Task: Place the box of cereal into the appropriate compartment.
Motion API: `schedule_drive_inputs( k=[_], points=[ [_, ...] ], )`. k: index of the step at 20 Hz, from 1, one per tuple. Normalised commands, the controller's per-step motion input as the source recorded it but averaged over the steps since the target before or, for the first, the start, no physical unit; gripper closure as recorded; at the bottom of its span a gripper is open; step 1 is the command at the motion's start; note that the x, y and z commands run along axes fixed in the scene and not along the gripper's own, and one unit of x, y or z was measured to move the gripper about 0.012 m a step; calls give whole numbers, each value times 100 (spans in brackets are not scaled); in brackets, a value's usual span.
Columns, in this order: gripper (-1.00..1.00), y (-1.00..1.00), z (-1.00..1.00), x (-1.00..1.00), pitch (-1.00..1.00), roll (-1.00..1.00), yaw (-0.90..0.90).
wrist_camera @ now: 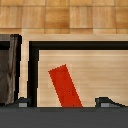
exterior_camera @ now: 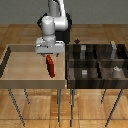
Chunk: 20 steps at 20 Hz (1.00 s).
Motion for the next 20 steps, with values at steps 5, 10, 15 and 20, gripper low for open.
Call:
schedule_drive_inputs(
  k=[5,10,15,20],
  points=[
    [-100,-20,0,0,0,0,0],
    [-100,0,-100,0,0,0,0],
    [100,0,-20,0,0,0,0],
    [100,0,20,0,0,0,0]
  ],
)
